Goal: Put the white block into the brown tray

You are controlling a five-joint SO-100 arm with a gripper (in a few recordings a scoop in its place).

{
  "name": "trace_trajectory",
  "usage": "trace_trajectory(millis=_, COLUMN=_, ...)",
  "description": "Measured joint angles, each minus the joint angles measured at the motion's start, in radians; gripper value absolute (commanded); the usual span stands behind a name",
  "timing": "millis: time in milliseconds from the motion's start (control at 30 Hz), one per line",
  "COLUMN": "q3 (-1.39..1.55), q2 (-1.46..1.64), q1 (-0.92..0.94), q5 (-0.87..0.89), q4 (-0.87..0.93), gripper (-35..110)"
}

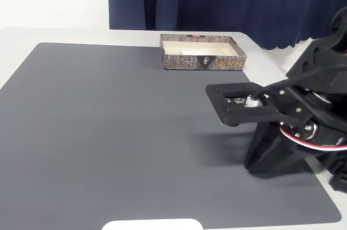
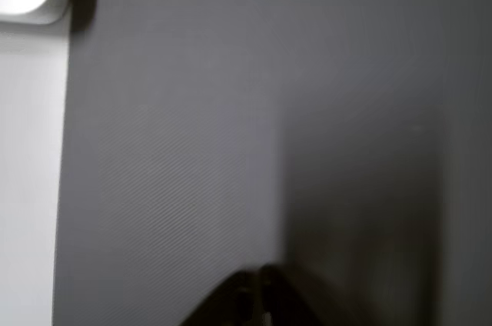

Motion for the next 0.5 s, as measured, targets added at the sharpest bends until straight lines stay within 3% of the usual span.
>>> trace_trajectory(millis=500, q3=-0.003, q2=0.003, q1=0.020, q5=0.058, q4=0.012, gripper=1)
